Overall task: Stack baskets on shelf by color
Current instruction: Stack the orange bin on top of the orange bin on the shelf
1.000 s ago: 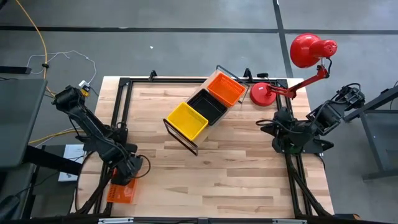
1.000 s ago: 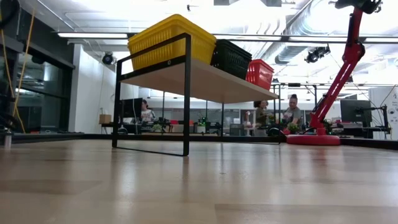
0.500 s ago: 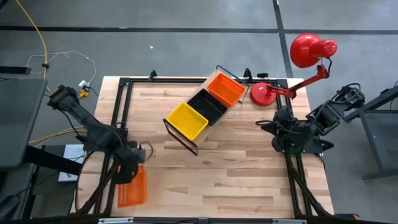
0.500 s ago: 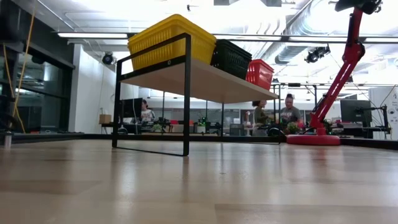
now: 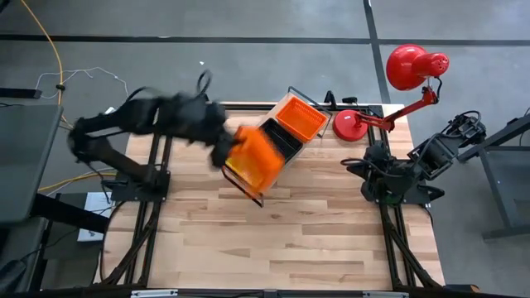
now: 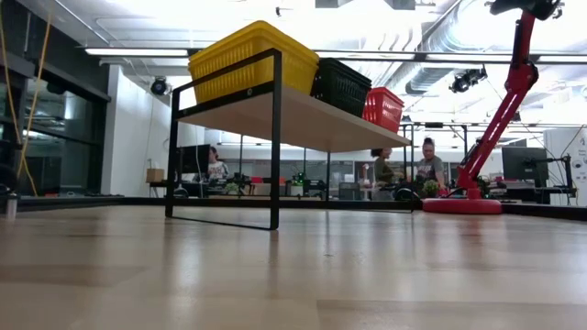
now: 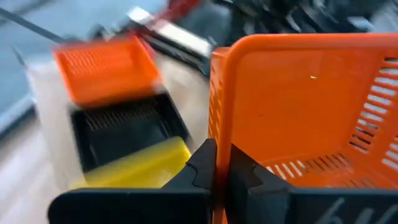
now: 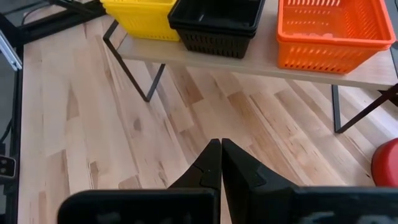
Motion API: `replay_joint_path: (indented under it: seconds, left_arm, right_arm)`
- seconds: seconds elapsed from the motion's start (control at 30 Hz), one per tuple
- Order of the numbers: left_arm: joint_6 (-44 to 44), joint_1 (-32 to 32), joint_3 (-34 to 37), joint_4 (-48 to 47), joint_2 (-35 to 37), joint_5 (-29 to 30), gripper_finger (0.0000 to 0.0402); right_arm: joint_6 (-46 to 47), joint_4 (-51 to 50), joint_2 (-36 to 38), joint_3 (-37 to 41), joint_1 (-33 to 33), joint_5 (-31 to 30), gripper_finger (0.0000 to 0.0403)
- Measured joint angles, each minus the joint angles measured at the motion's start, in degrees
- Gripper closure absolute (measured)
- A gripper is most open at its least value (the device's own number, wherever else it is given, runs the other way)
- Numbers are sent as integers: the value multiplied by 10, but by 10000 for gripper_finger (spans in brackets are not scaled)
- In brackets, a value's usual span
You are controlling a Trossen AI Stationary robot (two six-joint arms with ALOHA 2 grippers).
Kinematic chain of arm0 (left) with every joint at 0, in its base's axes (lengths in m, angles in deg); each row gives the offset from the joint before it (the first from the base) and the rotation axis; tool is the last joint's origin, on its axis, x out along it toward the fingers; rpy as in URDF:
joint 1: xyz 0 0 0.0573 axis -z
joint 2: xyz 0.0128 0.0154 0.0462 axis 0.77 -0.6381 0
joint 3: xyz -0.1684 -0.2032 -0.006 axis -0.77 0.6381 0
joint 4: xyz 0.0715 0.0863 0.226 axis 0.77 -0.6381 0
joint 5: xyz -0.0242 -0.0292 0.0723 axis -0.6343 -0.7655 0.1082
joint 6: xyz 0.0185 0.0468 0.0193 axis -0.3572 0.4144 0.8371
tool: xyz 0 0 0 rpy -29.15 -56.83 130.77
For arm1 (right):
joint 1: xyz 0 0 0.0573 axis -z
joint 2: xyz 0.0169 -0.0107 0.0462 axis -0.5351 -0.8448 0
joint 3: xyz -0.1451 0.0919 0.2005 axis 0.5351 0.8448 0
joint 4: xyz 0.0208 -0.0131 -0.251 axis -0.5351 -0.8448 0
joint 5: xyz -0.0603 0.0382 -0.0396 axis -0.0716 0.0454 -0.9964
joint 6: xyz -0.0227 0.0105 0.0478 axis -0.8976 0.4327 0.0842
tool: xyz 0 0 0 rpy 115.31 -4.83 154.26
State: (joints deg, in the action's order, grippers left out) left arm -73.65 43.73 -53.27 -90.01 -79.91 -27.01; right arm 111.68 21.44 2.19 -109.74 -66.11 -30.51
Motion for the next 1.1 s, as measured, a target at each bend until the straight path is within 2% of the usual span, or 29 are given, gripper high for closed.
replay_joint_path:
  seconds: [0.13,0.23,0.33,0.47,0.6,0.77,1.1]
  left_arm:
    - [49,-94,-114,-2,-122,-36,401]
    - [62,-135,-197,-3,-217,-44,401]
    - [69,-155,-259,-12,-296,-33,401]
    - [58,-164,-304,-13,-372,9,401]
    - [44,-164,-309,-13,-408,72,401]
    - [35,-162,-310,-7,-414,132,401]
    - [47,-163,-310,-43,-423,139,401]
  right_arm:
    - [9,4,0,0,0,-4,403]
    - [17,4,0,0,0,-10,403]
    - [19,4,0,0,0,-18,403]
    - [30,4,0,0,0,-26,403]
    - [32,4,0,0,0,-29,403]
    - [36,4,0,0,0,-32,403]
    - [35,4,-1,0,0,-34,403]
